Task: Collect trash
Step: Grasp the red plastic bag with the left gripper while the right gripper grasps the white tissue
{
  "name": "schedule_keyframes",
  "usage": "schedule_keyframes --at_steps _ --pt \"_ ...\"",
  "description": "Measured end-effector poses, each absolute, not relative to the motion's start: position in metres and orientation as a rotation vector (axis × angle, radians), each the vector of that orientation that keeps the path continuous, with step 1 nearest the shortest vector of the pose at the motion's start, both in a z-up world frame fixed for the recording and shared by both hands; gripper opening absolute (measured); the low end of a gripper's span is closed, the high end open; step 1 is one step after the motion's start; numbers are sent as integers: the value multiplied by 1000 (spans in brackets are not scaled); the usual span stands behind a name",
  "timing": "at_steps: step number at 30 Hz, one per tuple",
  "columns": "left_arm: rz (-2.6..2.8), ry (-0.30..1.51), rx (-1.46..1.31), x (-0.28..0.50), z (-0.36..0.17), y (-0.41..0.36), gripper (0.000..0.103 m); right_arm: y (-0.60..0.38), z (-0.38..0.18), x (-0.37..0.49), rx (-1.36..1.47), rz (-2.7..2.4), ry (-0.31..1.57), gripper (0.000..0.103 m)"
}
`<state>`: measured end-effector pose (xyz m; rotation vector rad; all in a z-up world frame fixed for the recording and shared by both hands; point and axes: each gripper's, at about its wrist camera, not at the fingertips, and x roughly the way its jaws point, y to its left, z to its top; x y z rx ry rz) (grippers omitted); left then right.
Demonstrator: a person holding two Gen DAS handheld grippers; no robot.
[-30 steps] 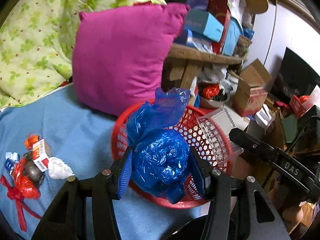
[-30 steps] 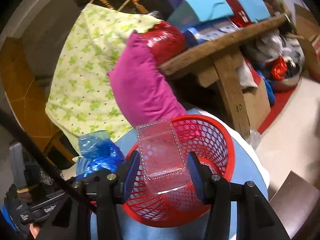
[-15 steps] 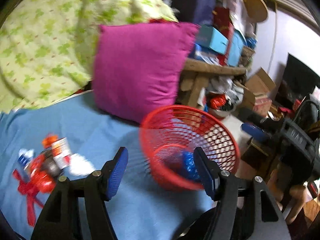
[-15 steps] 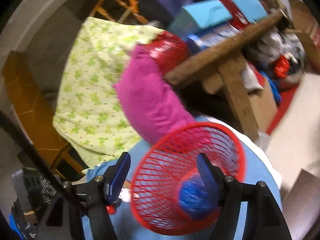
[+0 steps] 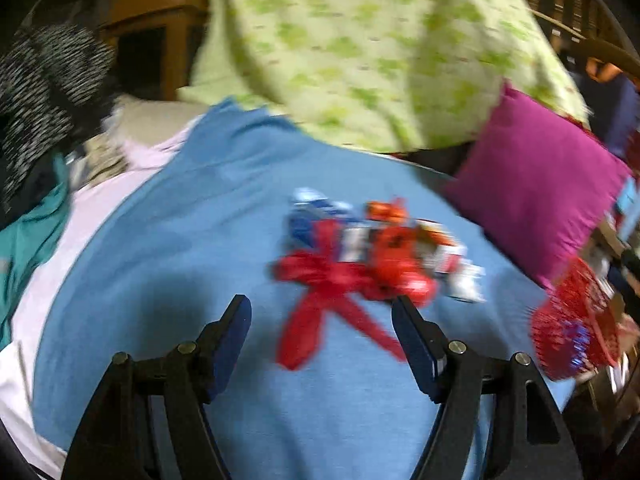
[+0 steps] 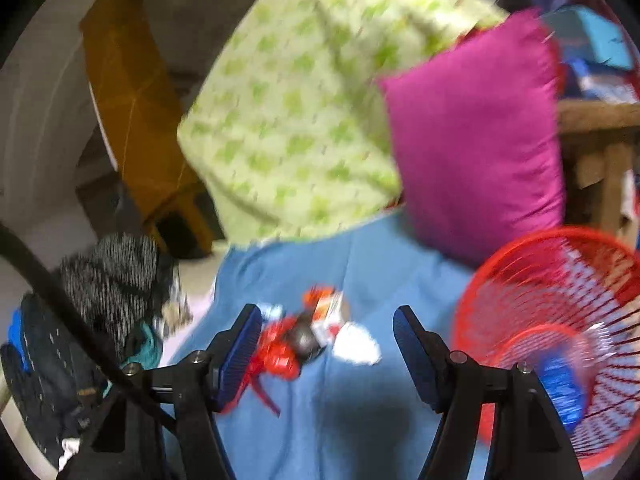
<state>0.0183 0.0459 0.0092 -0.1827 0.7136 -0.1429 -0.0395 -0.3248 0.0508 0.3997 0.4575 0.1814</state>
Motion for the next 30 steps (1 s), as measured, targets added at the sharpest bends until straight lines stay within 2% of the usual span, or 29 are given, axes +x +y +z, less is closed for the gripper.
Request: schedule_keyframes --at_steps 5,14,25,27,29,30 --pt "-121 733 -208 35 -8 58 73 -294 12 11 379 217 598 73" --pt "-261 787 -175 70 -17 5 73 -306 -53 80 421 174 796 72" --pt "-421 849 -186 136 -44 -53 72 -305 -80 134 434 181 903 65" --pt "-412 879 -202 146 -55 -55 67 -300 -84 144 427 184 920 63" --pt "-439 909 -211 151 -64 -58 55 -294 -91 154 412 185 955 55" --pt "-448 924 -200 152 -68 -61 53 -292 -96 158 402 180 980 47"
